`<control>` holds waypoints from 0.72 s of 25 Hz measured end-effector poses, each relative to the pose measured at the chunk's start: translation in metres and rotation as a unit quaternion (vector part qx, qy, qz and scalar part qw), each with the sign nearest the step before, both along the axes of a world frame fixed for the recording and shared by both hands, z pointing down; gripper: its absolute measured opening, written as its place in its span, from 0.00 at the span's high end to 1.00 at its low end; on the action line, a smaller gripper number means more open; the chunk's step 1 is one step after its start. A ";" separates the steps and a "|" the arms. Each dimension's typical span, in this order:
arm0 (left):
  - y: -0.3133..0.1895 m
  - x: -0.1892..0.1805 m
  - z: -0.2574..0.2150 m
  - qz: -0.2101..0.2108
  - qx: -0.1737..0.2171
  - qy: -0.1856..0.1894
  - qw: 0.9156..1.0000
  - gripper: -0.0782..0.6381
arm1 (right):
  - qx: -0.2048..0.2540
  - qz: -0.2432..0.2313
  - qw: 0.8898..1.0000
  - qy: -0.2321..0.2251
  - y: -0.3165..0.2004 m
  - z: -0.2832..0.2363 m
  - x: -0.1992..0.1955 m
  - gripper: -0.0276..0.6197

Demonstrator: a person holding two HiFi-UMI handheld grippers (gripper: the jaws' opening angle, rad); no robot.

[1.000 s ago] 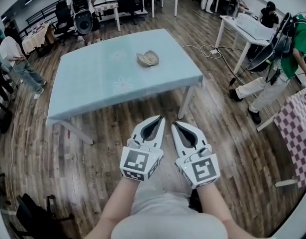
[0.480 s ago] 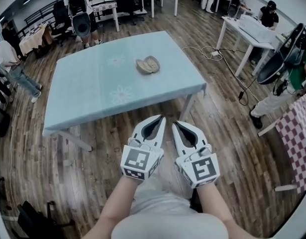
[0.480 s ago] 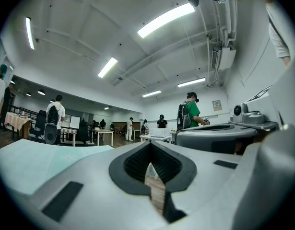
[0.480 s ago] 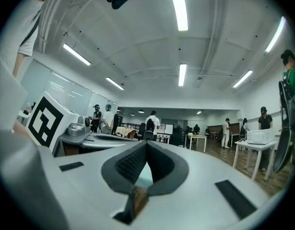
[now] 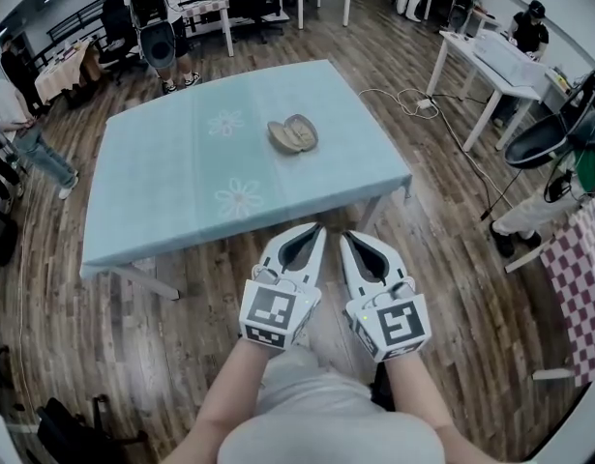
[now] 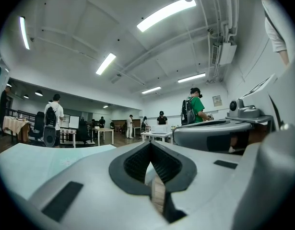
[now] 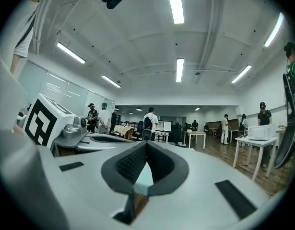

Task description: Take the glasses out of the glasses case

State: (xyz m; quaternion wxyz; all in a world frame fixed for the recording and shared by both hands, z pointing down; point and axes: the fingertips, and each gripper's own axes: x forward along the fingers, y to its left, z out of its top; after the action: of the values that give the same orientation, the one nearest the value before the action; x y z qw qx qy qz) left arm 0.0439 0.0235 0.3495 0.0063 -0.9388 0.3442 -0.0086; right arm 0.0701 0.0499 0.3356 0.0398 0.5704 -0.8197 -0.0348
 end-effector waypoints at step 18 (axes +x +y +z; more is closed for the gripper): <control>-0.110 0.006 0.001 0.009 -0.004 0.014 1.000 0.88 | 0.001 0.013 1.000 -0.004 -0.112 0.002 0.007 0.95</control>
State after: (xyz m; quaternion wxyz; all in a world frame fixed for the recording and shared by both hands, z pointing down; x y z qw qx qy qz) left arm 0.0494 -0.0862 0.3508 -0.0022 -0.9418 0.3362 0.0036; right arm 0.0776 -0.0616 0.3378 0.0364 0.5809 -0.8125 -0.0326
